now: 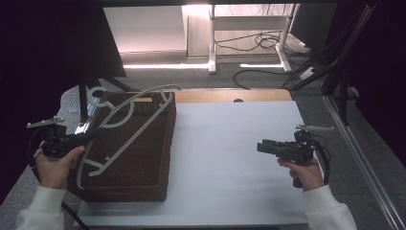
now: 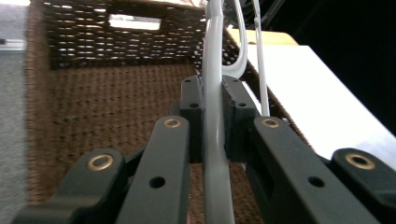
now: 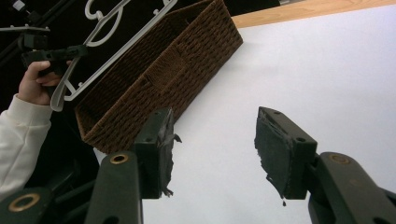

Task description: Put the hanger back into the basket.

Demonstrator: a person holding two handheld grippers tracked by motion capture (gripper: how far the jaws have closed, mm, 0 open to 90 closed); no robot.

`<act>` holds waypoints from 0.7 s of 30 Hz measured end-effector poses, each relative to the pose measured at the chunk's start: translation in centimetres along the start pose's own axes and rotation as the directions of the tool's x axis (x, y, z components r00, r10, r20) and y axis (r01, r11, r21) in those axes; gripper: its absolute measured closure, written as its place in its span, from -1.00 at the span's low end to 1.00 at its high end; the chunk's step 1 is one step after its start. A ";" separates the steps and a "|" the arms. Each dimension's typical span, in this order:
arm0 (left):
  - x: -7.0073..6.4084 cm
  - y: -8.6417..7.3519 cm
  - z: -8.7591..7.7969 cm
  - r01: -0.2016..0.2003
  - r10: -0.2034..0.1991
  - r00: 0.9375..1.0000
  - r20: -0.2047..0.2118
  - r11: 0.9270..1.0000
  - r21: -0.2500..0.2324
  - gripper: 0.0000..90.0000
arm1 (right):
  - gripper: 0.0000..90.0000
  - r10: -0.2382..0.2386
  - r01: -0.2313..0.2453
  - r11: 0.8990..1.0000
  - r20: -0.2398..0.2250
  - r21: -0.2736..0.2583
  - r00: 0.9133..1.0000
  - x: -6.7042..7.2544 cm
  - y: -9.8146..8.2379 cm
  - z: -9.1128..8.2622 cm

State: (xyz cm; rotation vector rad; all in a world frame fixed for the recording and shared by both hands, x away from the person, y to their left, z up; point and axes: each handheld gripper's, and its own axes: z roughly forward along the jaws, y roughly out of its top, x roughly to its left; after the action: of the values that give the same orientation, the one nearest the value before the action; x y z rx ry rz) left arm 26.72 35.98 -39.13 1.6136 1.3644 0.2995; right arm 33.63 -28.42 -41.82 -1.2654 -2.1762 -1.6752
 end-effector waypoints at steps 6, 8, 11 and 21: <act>0.9 0.0 0.3 -0.011 0.011 1.000 -0.025 1.000 -0.002 0.81 | 0.04 0.002 -0.002 1.000 0.001 0.000 1.000 0.0 0.0 0.0; 1.1 0.1 0.5 -0.015 0.015 0.999 -0.031 1.000 -0.001 0.81 | 0.04 0.003 -0.003 1.000 0.002 -0.002 1.000 -0.1 0.0 0.0; 1.3 0.1 0.7 -0.024 0.024 0.999 -0.039 1.000 0.005 0.81 | 0.04 0.001 -0.001 1.000 0.001 -0.003 1.000 -0.1 0.0 0.0; 2.2 0.0 1.1 -0.058 0.059 0.996 -0.063 0.998 0.019 0.81 | 0.04 0.004 -0.004 1.000 0.002 0.003 1.000 -0.2 0.0 0.0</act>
State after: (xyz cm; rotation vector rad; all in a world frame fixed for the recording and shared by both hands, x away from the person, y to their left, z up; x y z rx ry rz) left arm 28.30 37.28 -40.48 1.6731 1.3727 0.3776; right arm 33.74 -28.51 -41.89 -1.2697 -2.1752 -1.6693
